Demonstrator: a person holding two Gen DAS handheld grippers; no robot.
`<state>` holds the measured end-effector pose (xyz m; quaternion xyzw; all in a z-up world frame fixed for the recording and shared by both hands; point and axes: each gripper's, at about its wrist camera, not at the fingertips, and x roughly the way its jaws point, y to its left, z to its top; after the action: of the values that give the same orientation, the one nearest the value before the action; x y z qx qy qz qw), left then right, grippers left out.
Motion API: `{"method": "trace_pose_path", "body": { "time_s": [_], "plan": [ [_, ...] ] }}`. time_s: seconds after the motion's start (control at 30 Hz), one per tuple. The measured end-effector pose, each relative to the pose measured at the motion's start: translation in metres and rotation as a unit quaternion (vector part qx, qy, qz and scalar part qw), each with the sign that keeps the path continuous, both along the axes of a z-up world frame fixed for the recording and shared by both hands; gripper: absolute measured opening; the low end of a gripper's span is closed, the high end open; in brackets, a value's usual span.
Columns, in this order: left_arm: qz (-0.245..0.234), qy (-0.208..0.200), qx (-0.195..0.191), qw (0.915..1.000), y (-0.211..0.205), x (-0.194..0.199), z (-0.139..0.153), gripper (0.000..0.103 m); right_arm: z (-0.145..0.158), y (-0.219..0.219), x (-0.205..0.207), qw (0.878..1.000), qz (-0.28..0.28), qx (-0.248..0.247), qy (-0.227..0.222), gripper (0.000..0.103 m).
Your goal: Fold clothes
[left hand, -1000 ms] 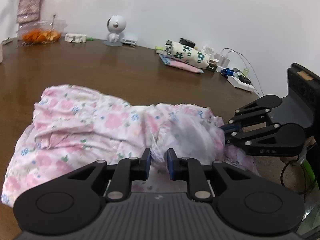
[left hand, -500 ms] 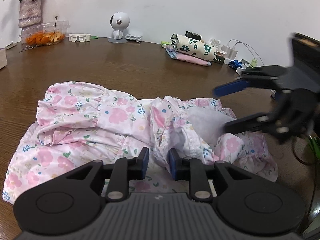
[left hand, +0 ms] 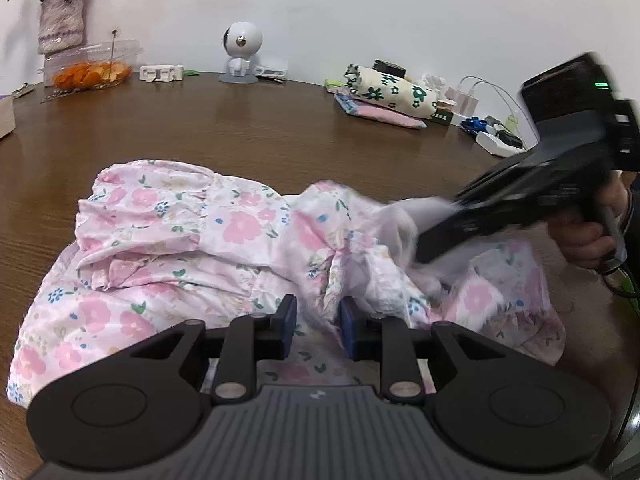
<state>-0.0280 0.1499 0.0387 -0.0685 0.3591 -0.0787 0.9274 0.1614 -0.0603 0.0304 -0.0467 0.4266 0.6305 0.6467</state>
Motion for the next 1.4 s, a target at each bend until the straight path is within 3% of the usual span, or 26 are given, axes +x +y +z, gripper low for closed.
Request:
{"method": "trace_pose_path", "body": {
  "time_s": [0.07, 0.13, 0.27, 0.3, 0.33, 0.4, 0.5, 0.53, 0.6, 0.67, 0.73, 0.8, 0.87, 0.9, 0.93, 1.0, 1.1, 1.17, 1.2, 1.23, 1.3, 1.4],
  "plan": [
    [0.003, 0.001, 0.002, 1.0, 0.001, -0.001, 0.001, 0.025, 0.002, 0.003, -0.003, 0.999, -0.006, -0.007, -0.034, 0.002],
    [0.009, -0.002, -0.004, 1.0, 0.005, -0.003, 0.004, 0.029, 0.003, 0.005, -0.006, 0.997, -0.012, -0.014, -0.069, 0.005],
    [0.022, -0.012, -0.027, 0.9993, 0.016, -0.012, 0.016, 0.047, 0.007, 0.011, -0.012, 0.99, -0.023, -0.027, -0.137, 0.043],
    [0.03, -0.019, -0.042, 0.9985, 0.021, -0.018, 0.024, 0.057, 0.008, 0.012, -0.014, 0.987, -0.026, -0.03, -0.154, 0.052],
    [0.04, -0.024, -0.053, 0.9975, 0.027, -0.025, 0.033, 0.06, 0.009, 0.013, -0.015, 0.984, -0.029, -0.034, -0.171, 0.055],
    [0.063, -0.025, -0.057, 0.9961, 0.038, -0.038, 0.047, 0.061, 0.01, 0.016, -0.018, 0.977, -0.035, -0.041, -0.205, 0.057],
    [0.121, 0.008, -0.053, 0.9913, 0.048, -0.052, 0.052, 0.065, 0.012, 0.021, -0.022, 0.965, -0.042, -0.05, -0.253, 0.057],
    [0.14, 0.017, -0.065, 0.9878, 0.05, -0.056, 0.05, 0.071, 0.009, 0.029, -0.017, 0.968, -0.035, -0.047, -0.243, 0.057],
    [0.173, 0.036, -0.12, 0.9769, 0.052, -0.063, 0.043, 0.08, 0.003, 0.045, -0.007, 0.974, -0.02, -0.041, -0.224, 0.057],
    [0.181, 0.057, -0.18, 0.9652, 0.053, -0.063, 0.033, 0.08, -0.004, 0.068, -0.004, 0.974, -0.01, -0.056, -0.219, 0.057],
    [0.2, 0.053, -0.193, 0.9591, 0.053, -0.062, 0.026, 0.079, -0.013, 0.091, -0.007, 0.972, 0.004, -0.076, -0.223, 0.055],
    [0.21, 0.044, -0.17, 0.9619, 0.051, -0.056, 0.026, 0.074, -0.02, 0.105, -0.012, 0.97, 0.016, -0.087, -0.225, 0.037],
    [0.213, 0.036, -0.149, 0.9649, 0.048, -0.049, 0.026, 0.062, -0.022, 0.109, -0.017, 0.969, 0.018, -0.089, -0.228, 0.031],
    [0.211, 0.035, -0.14, 0.9667, 0.048, -0.044, 0.025, 0.043, -0.022, 0.105, -0.018, 0.971, 0.01, -0.09, -0.223, 0.023],
    [0.207, 0.038, -0.129, 0.969, 0.049, -0.036, 0.022, 0.028, -0.022, 0.1, -0.019, 0.972, -0.004, -0.091, -0.219, 0.019],
    [0.192, 0.041, -0.127, 0.9722, 0.053, -0.018, 0.018, 0.021, -0.022, 0.082, -0.027, 0.968, -0.049, -0.102, -0.226, 0.014],
    [0.139, 0.052, -0.123, 0.9812, 0.049, 0.016, 0.011, 0.02, -0.023, 0.048, -0.041, 0.958, -0.135, -0.122, -0.223, 0.013],
    [0.079, 0.058, -0.099, 0.9902, 0.022, 0.04, 0.011, 0.02, -0.021, 0.014, -0.051, 0.944, -0.232, -0.138, -0.187, 0.013],
    [0.047, 0.06, -0.086, 0.9934, 0.006, 0.051, 0.01, 0.02, -0.02, -0.009, -0.062, 0.932, -0.292, -0.142, -0.163, 0.012],
    [0.009, 0.062, -0.075, 0.9952, -0.013, 0.059, 0.008, 0.02, -0.02, -0.03, -0.074, 0.915, -0.349, -0.144, -0.139, 0.011],
    [-0.063, 0.06, -0.048, 0.995, -0.054, 0.066, 0.006, 0.02, -0.021, -0.066, -0.113, 0.882, -0.428, -0.144, -0.134, 0.011],
    [-0.149, 0.054, -0.026, 0.9871, -0.101, 0.06, 0.002, 0.023, -0.026, -0.102, -0.18, 0.822, -0.525, -0.153, -0.158, 0.011]
  ]
}}
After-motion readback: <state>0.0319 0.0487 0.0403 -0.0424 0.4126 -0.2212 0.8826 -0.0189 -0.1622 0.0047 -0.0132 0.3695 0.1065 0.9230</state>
